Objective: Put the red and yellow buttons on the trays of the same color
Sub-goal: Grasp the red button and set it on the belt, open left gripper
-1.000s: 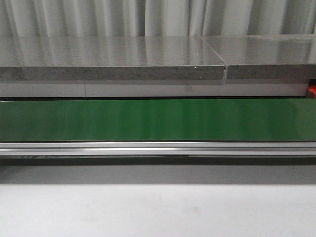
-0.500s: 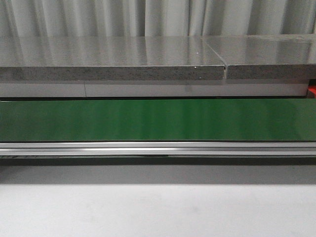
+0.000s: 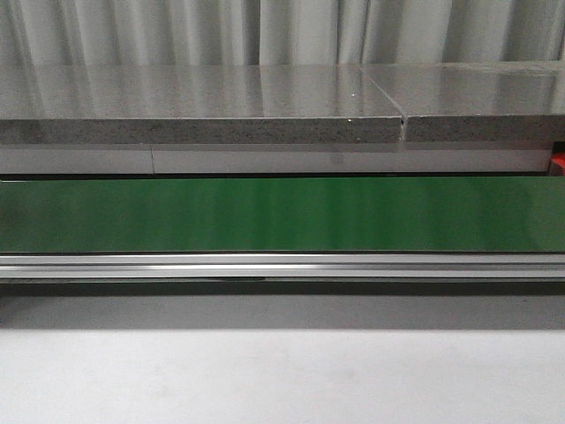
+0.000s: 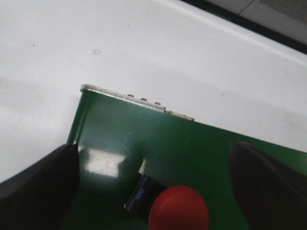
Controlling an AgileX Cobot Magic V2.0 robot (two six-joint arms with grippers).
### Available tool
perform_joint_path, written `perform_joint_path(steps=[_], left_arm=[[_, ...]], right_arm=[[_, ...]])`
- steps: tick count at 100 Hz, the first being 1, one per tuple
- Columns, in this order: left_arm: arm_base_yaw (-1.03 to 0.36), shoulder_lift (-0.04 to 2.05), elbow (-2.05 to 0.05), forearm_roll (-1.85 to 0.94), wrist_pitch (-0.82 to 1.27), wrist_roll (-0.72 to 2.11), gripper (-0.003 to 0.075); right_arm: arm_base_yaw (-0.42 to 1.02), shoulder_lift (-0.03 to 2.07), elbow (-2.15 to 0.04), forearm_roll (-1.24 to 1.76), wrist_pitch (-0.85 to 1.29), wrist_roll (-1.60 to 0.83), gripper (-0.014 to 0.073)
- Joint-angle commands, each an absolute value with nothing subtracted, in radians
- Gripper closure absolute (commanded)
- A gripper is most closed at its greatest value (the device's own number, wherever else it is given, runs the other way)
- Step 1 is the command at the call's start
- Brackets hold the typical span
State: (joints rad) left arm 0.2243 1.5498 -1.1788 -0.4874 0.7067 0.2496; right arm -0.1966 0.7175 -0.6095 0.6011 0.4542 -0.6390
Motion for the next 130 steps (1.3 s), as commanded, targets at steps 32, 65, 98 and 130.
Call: perform_joint_path(steps=[32, 65, 98, 130], left_arm=[[0.293, 1.527, -1.284, -0.520, 0.635, 0.256, 0.0100], [0.418, 1.676, -1.284, -0.510, 0.621, 0.257, 0.0100], [0.462, 1.802, -1.287, -0.487, 0.496, 0.257, 0.0101], [0.470, 1.857, -1.289, -0.462, 0.340, 0.258, 0.0100]], right_arm=[[-0.197, 0.712, -0.641, 0.617, 0.393, -0.646, 0.0713], [-0.197, 0.712, -0.641, 0.617, 0.393, -0.646, 0.0713], [-0.197, 0.712, -0.641, 0.617, 0.392, -0.646, 0.0713], [-0.197, 0.712, -0.641, 0.617, 0.393, -0.646, 0.0713]])
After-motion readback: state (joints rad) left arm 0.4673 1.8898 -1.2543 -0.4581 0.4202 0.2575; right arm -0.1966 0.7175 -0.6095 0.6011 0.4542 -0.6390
